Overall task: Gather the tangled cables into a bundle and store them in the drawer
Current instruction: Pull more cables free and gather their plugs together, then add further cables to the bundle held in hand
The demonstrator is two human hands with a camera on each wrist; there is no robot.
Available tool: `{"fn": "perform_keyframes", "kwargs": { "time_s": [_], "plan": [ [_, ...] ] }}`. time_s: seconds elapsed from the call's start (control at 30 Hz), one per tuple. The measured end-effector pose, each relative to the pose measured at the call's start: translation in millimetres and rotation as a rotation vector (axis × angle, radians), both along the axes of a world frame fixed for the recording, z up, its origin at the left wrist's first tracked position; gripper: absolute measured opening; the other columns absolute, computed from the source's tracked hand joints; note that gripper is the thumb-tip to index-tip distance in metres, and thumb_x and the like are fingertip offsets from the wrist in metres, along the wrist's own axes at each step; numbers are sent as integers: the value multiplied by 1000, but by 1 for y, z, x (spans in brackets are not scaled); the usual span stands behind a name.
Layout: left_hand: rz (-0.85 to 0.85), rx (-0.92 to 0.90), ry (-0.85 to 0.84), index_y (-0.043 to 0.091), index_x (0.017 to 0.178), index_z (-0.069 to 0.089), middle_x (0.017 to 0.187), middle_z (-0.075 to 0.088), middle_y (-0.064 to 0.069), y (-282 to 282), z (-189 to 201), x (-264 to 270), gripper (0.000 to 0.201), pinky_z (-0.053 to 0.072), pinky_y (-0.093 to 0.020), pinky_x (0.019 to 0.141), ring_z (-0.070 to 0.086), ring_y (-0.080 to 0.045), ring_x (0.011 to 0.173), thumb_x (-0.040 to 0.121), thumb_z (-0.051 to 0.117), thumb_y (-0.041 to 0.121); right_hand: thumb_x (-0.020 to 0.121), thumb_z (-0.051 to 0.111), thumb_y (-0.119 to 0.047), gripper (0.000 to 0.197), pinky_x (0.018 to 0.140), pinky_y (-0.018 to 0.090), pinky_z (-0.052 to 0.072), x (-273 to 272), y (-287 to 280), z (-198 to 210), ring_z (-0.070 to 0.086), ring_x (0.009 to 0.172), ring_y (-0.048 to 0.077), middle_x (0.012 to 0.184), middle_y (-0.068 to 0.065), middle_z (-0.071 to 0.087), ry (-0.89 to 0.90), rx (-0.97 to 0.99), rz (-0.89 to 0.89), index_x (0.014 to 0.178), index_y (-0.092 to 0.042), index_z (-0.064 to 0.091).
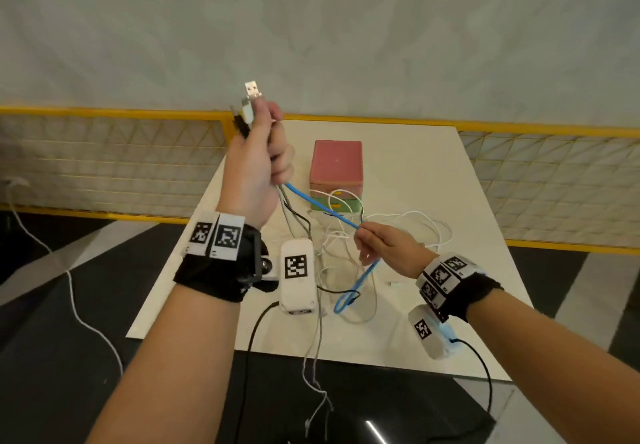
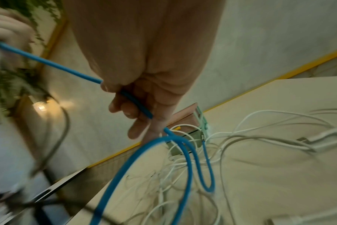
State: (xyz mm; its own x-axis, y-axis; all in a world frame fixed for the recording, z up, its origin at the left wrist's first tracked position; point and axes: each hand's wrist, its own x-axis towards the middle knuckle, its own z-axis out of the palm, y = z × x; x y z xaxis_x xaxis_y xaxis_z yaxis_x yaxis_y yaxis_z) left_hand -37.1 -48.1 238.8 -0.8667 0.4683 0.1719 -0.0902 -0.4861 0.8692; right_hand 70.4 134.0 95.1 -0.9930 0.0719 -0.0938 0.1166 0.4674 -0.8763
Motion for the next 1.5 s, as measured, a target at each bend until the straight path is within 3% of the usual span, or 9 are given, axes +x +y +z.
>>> {"fn": "perform_keyframes", "kwargs": {
  "time_s": [0.27,0.4,0.5,0.63,0.8,0.97,1.07,1.27,1.5],
  "plan": [
    [25,-346,160,13,82,68,41,23,9,-38,18,-3,41,9,-19,37,13,-6,36,102,43,39,95,52,-24,21,80,32,52,-17,28,35,64,76,10,80,-6,68,85,59,-173,82,-23,68],
    [-104,-694,327,28,124,60,55,63,-2,-20,-2,12,34,17,-20,36,22,-10,38,103,38,42,89,61,-28,12,70,34,47,-21,6,88,59,70,20,74,5,67,307,280,-94,87,-26,73],
    [-232,-837,369,23,122,53,70,72,-13,-6,-9,30,27,24,-20,35,31,-9,36,104,39,38,89,62,-20,13,64,17,41,-20,-13,121,54,68,1,74,-1,61,492,356,48,91,-12,73],
    [-109,-824,463,16,82,52,55,54,-7,-4,-2,32,25,34,-13,43,39,-2,34,104,41,23,92,57,-22,16,67,16,37,-16,1,125,49,71,5,72,-4,52,522,451,48,90,-10,68],
    [289,-682,415,15,90,53,58,51,0,-17,7,14,19,35,-20,49,41,-2,35,104,42,22,99,45,-20,22,69,10,37,-3,25,96,54,72,-7,74,-15,57,313,369,-53,84,-26,60],
    [31,-854,633,24,120,54,67,65,2,-5,6,33,23,36,-8,44,56,-1,41,102,43,15,96,51,-22,21,82,31,45,-3,14,111,56,80,12,86,-1,66,383,496,-10,95,-13,70],
    [-98,-981,757,32,94,58,58,66,-4,2,5,41,22,41,-21,48,54,-2,41,98,46,13,94,54,-19,15,89,30,39,-6,3,129,49,73,11,81,4,62,554,568,87,97,-12,67],
    [249,-593,604,36,85,55,65,55,8,-7,12,44,36,37,-18,51,44,-4,39,95,43,4,98,47,-18,16,74,14,39,-9,14,136,51,81,12,86,-4,57,458,562,-38,98,-9,60],
    [274,-501,530,29,83,54,53,53,14,-23,19,51,31,40,-22,58,41,-4,39,98,40,5,96,50,-16,22,88,20,38,-12,27,154,55,103,20,97,7,59,470,598,-139,106,-20,68]
  ]
}}
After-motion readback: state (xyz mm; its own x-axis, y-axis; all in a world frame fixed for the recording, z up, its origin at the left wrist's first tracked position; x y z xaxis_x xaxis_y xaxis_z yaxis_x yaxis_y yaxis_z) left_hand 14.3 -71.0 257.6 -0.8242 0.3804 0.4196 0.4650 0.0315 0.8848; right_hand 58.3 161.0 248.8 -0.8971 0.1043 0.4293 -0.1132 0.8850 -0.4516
